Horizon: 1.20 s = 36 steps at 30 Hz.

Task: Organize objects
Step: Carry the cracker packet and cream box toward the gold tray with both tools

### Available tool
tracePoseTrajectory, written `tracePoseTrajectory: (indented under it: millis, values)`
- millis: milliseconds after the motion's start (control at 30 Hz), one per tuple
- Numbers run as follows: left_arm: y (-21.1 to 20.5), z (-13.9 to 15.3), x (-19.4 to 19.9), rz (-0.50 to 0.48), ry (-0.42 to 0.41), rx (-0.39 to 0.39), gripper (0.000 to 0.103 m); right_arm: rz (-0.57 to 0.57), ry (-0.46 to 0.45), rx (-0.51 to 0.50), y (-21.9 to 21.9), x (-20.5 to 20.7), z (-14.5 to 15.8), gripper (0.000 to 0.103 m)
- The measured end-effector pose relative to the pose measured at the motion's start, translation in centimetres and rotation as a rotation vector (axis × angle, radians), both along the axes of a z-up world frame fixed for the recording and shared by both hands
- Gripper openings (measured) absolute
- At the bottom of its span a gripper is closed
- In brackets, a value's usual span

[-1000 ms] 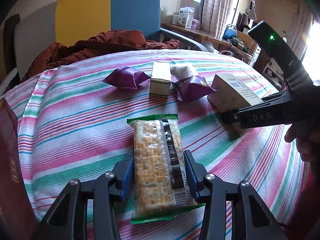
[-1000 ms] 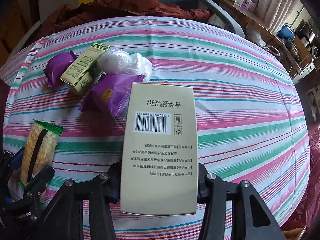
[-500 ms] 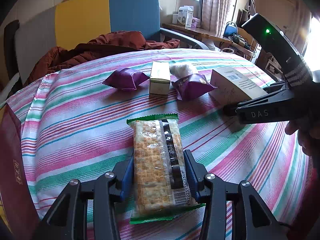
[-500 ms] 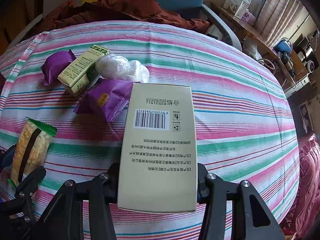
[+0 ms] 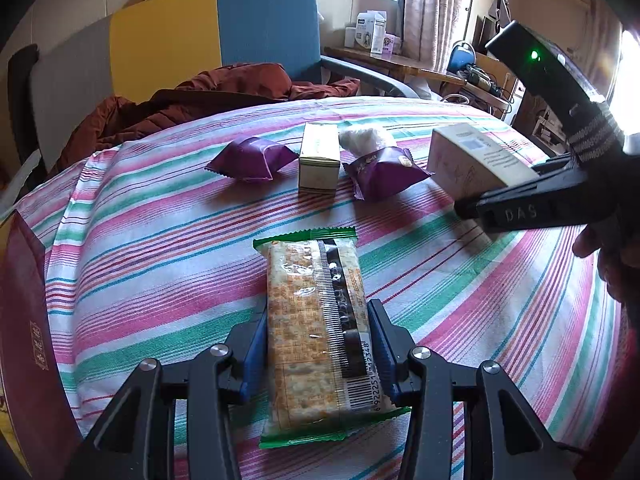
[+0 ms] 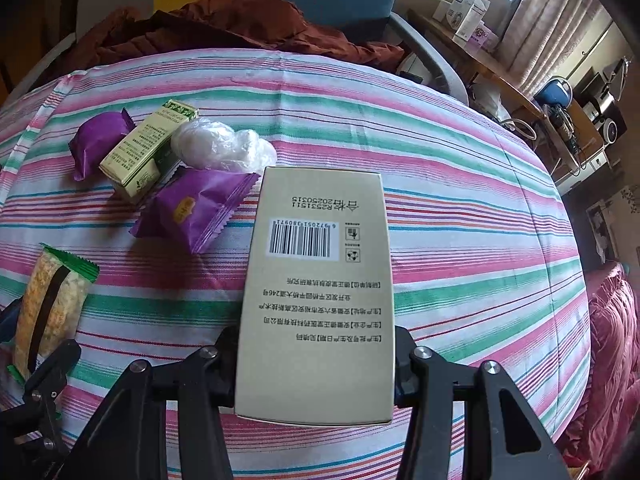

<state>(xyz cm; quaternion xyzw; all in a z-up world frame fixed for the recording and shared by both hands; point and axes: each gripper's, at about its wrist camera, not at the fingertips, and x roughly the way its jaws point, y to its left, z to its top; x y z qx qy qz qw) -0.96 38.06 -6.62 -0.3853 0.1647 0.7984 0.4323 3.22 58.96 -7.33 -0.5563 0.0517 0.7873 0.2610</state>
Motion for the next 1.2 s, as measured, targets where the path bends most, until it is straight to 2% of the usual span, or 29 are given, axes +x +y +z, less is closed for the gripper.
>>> tracePoseTrajectory:
  millis: [200, 533, 633, 900, 1200]
  values:
    - [-0.7, 1.1, 0.1, 0.027, 0.003, -0.014, 0.043, -0.032, 0.074, 0.003, 0.6, 0.3, 1.3, 0.051]
    - [-5.9, 6.7, 2.1, 0.07, 0.093, 0.055, 0.043, 0.001, 0.096, 0.018, -1.7, 0.1, 2.3, 0.051]
    - [-8.1, 7.8, 2.3, 0.098, 0.108, 0.073, 0.043, 0.029, 0.09, 0.031, -3.3, 0.1, 2.9, 0.051]
    - [-12.2, 9.9, 2.6, 0.153, 0.118, 0.135, 0.043, 0.105, 0.145, 0.037, -8.2, 0.6, 5.6, 0.051]
    - [-15.5, 10.4, 2.3, 0.196, 0.097, 0.173, 0.043, 0.181, 0.238, 0.0, -14.0, 1.2, 9.0, 0.051]
